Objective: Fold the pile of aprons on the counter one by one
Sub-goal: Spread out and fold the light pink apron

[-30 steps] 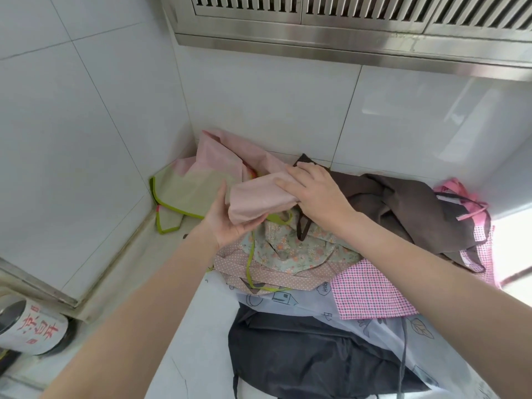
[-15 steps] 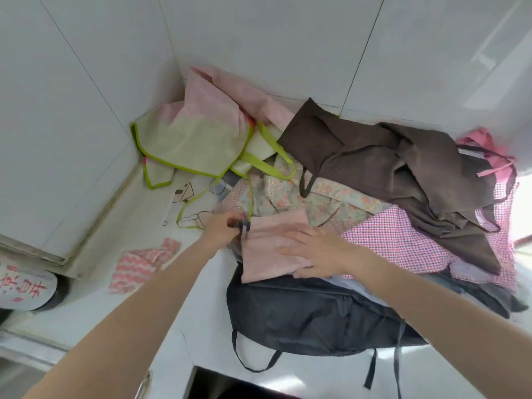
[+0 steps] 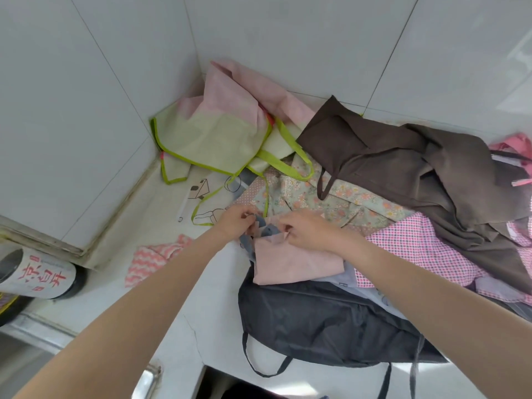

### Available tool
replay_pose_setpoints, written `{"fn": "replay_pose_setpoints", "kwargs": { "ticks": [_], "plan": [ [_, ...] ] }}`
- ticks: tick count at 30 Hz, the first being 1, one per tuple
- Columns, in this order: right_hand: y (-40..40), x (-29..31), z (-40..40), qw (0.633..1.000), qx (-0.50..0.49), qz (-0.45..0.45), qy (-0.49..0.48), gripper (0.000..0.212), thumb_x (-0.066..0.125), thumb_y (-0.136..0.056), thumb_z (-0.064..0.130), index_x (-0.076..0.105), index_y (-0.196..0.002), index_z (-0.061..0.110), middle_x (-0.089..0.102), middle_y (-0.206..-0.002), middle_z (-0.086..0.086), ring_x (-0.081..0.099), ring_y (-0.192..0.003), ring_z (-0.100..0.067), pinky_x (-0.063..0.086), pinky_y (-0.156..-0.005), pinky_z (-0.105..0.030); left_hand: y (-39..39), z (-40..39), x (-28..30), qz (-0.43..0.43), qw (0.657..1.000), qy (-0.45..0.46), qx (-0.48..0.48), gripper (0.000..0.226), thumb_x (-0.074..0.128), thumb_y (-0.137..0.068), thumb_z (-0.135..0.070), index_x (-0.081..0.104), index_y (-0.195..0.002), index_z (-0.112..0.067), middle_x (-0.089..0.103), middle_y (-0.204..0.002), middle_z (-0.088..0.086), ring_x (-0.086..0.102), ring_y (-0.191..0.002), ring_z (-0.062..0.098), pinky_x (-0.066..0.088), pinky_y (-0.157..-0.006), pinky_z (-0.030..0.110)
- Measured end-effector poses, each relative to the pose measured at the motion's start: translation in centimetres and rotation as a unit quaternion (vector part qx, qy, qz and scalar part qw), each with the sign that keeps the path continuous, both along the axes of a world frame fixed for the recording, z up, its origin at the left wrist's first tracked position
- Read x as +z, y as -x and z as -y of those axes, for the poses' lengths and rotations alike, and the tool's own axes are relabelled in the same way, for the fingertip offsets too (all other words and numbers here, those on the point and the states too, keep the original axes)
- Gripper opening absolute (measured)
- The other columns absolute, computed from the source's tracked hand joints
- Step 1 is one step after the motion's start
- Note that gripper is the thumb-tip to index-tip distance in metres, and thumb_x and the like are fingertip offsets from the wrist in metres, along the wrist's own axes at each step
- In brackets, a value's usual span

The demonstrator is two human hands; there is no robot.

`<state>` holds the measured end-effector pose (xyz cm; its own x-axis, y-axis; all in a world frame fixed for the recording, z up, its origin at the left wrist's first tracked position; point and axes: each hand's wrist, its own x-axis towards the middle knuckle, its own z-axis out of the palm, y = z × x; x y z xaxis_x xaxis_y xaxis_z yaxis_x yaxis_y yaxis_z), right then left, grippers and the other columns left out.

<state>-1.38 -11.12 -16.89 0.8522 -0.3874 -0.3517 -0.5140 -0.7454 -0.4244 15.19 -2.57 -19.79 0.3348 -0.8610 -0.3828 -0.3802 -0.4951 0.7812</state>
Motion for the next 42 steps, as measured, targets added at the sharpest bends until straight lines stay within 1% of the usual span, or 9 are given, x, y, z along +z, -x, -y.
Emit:
{"fn": "replay_pose_setpoints", "kwargs": {
  "ticks": [4, 11, 17, 20, 25, 29, 33, 38, 42],
  "plan": [
    [1.1, 0.6, -0.8, 0.997, 0.044, -0.065, -0.013, 0.008, 0.053, -0.086, 0.015, 0.046, -0.089, 0.016, 0.044, -0.092, 0.0, 0.041, -0.087, -0.018, 0.027, -0.061, -0.029, 0.3, -0.5, 0.2, -0.012, 0.999, -0.038, -0.011, 0.032, 0.044, -0.098, -0.008, 0.052, -0.066, -0.009, 0.056, -0.045, -0.007, 0.046, -0.039, -0.001, 0.036, -0.047, 0.011],
    [1.1, -0.6, -1.5, 0.984, 0.069, -0.146, 0.071, 0.084, 0.072, -0.075, 0.043, 0.027, -0.138, 0.011, 0.031, -0.14, -0.007, 0.031, -0.127, -0.026, 0.031, -0.102, -0.041, 0.9, -0.8, 0.5, -0.054, 0.995, -0.087, -0.01, 0.035, 0.059, -0.091, -0.03, 0.046, -0.063, -0.015, 0.052, -0.064, 0.001, 0.048, -0.06, 0.008, 0.036, -0.053, 0.014],
    [0.4, 0.5, -1.3, 0.986, 0.05, -0.151, 0.042, 0.038, 0.056, -0.089, 0.013, 0.046, -0.124, 0.008, 0.052, -0.11, -0.006, 0.051, -0.103, -0.024, 0.035, -0.076, -0.032, 0.5, -0.3, 1.7, -0.039, 0.992, -0.103, -0.057, 0.025, 0.063, -0.088, -0.031, 0.055, -0.071, -0.014, 0.059, -0.079, 0.006, 0.053, -0.074, 0.015, 0.039, -0.067, 0.021],
    [0.2, 1.3, 0.0, 0.984, 0.041, -0.163, 0.062, 0.006, 0.054, -0.088, 0.011, 0.052, -0.094, 0.009, 0.052, -0.088, -0.001, 0.052, -0.095, -0.025, 0.033, -0.071, -0.031, -0.5, -0.4, 3.4, 0.037, 0.98, -0.124, -0.152, 0.016, 0.066, -0.087, -0.027, 0.063, -0.076, -0.016, 0.053, -0.07, -0.005, 0.046, -0.064, 0.004, 0.033, -0.053, 0.011],
    [0.3, 2.8, 1.0, 0.983, 0.034, -0.182, 0.01, 0.05, 0.067, -0.081, 0.007, 0.05, -0.128, 0.007, 0.062, -0.11, -0.013, 0.057, -0.101, -0.029, 0.043, -0.072, -0.03, -1.3, -0.7, 4.9, 0.14, 0.917, -0.234, -0.29, 0.03, 0.072, -0.081, -0.032, 0.052, -0.06, -0.023, 0.048, -0.059, -0.009, 0.043, -0.057, 0.007, 0.033, -0.052, 0.019],
    [0.9, 3.2, 1.2, 0.987, 0.054, -0.145, -0.031, 0.087, 0.068, -0.076, 0.0, 0.026, -0.147, 0.027, 0.066, -0.11, -0.009, 0.058, -0.089, -0.019, 0.042, -0.068, -0.024, -1.8, -0.9, 5.2, -0.044, 0.975, -0.144, -0.162, 0.029, 0.067, -0.086, -0.02, 0.055, -0.06, -0.017, 0.045, -0.048, -0.011, 0.039, -0.051, 0.006, 0.029, -0.046, 0.013],
    [1.3, 5.2, 0.8, 0.988, 0.069, -0.137, -0.035, 0.064, 0.068, -0.078, -0.002, 0.047, -0.134, 0.023, 0.052, -0.068, 0.006, 0.044, -0.063, -0.009, 0.031, -0.047, -0.009, -2.1, -0.6, 4.9, -0.136, 0.981, -0.131, 0.051, 0.023, 0.065, -0.086, -0.018, 0.053, -0.067, -0.014, 0.041, -0.048, -0.004, 0.037, -0.045, 0.008, 0.04, -0.056, 0.017],
    [1.8, 4.0, -0.5, 0.968, 0.095, -0.231, -0.002, 0.014, 0.062, -0.086, 0.004, 0.056, -0.087, 0.016, 0.044, -0.072, 0.004, 0.046, -0.079, -0.019, 0.027, -0.048, -0.018, -3.1, 0.3, 6.1, -0.417, 0.843, -0.019, 0.34, 0.025, 0.054, -0.089, -0.014, 0.044, -0.066, -0.011, 0.053, -0.053, 0.002, 0.055, -0.045, 0.01, 0.052, -0.044, 0.019],
    [1.2, 2.9, -0.9, 0.962, 0.094, -0.254, 0.022, 0.019, 0.059, -0.086, 0.004, 0.06, -0.105, 0.003, 0.044, -0.071, 0.001, 0.041, -0.062, -0.015, 0.026, -0.046, -0.022, -2.0, 0.8, 6.9, -0.451, 0.823, 0.003, 0.345, 0.013, 0.047, -0.094, -0.009, 0.042, -0.082, -0.009, 0.057, -0.082, 0.017, 0.066, -0.05, 0.026, 0.056, -0.044, 0.032]
  ]
}}
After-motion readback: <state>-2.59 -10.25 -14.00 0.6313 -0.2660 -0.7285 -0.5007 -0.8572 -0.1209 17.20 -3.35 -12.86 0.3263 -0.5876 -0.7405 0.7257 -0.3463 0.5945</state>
